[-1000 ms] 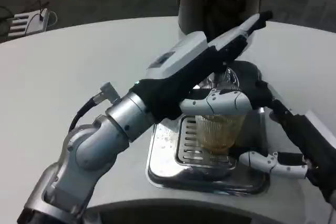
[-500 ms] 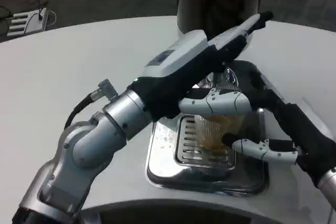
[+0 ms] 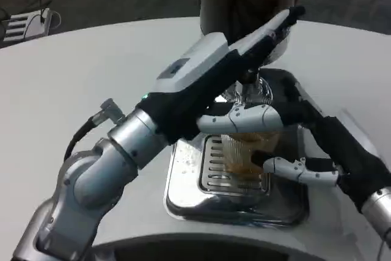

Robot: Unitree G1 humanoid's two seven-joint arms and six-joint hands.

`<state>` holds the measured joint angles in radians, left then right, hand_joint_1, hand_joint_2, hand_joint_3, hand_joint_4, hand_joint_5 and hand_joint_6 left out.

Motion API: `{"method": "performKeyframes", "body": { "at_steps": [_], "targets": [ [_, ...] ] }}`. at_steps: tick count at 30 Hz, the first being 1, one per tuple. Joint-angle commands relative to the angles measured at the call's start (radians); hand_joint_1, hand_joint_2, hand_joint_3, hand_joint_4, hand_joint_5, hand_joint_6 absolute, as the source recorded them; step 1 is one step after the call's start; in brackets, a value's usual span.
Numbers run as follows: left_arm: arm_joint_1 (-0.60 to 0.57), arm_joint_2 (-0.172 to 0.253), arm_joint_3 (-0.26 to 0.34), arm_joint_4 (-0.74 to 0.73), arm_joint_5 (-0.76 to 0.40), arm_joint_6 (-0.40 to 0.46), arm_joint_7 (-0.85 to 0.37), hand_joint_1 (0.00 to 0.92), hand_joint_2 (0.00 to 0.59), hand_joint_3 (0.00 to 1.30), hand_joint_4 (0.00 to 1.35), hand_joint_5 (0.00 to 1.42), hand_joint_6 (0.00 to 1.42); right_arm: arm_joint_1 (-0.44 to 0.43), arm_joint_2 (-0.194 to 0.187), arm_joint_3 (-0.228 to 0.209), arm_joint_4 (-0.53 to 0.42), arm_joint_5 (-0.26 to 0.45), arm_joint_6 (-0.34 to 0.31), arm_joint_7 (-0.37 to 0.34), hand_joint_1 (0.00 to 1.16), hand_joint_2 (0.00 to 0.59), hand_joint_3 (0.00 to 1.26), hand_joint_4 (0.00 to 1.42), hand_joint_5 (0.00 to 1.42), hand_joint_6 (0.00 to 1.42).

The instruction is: Grasp the cup under the faucet to collect the drink, then remove the cup.

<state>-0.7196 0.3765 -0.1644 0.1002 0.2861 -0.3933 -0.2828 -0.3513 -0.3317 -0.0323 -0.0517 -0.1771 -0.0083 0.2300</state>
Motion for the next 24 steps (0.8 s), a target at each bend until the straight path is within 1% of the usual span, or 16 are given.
{"method": "performKeyframes", "body": {
  "at_steps": [1, 3, 7, 11, 14, 17, 20, 22, 24],
  "targets": [
    [0.057, -0.015, 0.044, -0.035, -0.003, -0.073, 0.079, 0.000, 0.088, 0.06, 0.03, 0.09, 0.11, -0.014, 0.001, 0.004, 0.012, 0.012, -0.023, -0.009, 0.77, 0.212, 0.00, 0.00, 0.00, 0.04],
    [0.071, -0.021, 0.057, -0.039, -0.003, -0.096, 0.102, 0.000, 0.096, 0.09, 0.07, 0.13, 0.15, -0.017, 0.000, 0.006, 0.016, 0.014, -0.024, -0.009, 0.77, 0.212, 0.00, 0.00, 0.00, 0.04],
    [0.104, -0.034, 0.090, -0.041, -0.004, -0.148, 0.154, 0.000, 0.103, 0.14, 0.12, 0.18, 0.19, -0.023, 0.001, 0.010, 0.025, 0.016, -0.027, -0.009, 0.77, 0.212, 0.00, 0.00, 0.00, 0.04],
    [0.168, -0.029, 0.118, -0.092, -0.005, -0.164, 0.176, 0.000, 0.112, 0.15, 0.14, 0.19, 0.20, -0.029, 0.005, 0.014, 0.033, 0.020, -0.028, -0.009, 0.77, 0.212, 0.00, 0.00, 0.00, 0.05],
    [0.244, -0.021, 0.144, -0.161, 0.008, -0.132, 0.177, 0.000, 0.113, 0.14, 0.13, 0.19, 0.19, -0.034, 0.010, 0.018, 0.039, 0.021, -0.029, -0.011, 0.77, 0.212, 0.00, 0.00, 0.00, 0.06],
    [0.340, -0.011, 0.168, -0.252, 0.043, -0.079, 0.174, 0.000, 0.115, 0.08, 0.05, 0.13, 0.15, -0.043, 0.015, 0.023, 0.050, 0.022, -0.032, -0.012, 0.77, 0.212, 0.00, 0.00, 0.00, 0.06],
    [0.490, -0.003, 0.194, -0.388, 0.131, -0.038, 0.174, 0.000, 0.119, 0.03, 0.00, 0.07, 0.11, -0.055, 0.021, 0.028, 0.068, 0.025, -0.037, -0.012, 0.77, 0.212, 0.00, 0.00, 0.00, 0.06],
    [0.567, -0.001, 0.207, -0.451, 0.163, -0.019, 0.168, 0.000, 0.109, 0.00, 0.00, 0.03, 0.06, -0.061, 0.024, 0.031, 0.076, 0.027, -0.039, -0.012, 0.77, 0.212, 0.00, 0.00, 0.00, 0.06],
    [0.640, 0.004, 0.224, -0.508, 0.180, 0.007, 0.159, 0.000, 0.108, 0.00, 0.00, 0.00, 0.04, -0.067, 0.027, 0.036, 0.086, 0.027, -0.044, -0.013, 0.77, 0.212, 0.00, 0.00, 0.00, 0.06]
  ]
}}
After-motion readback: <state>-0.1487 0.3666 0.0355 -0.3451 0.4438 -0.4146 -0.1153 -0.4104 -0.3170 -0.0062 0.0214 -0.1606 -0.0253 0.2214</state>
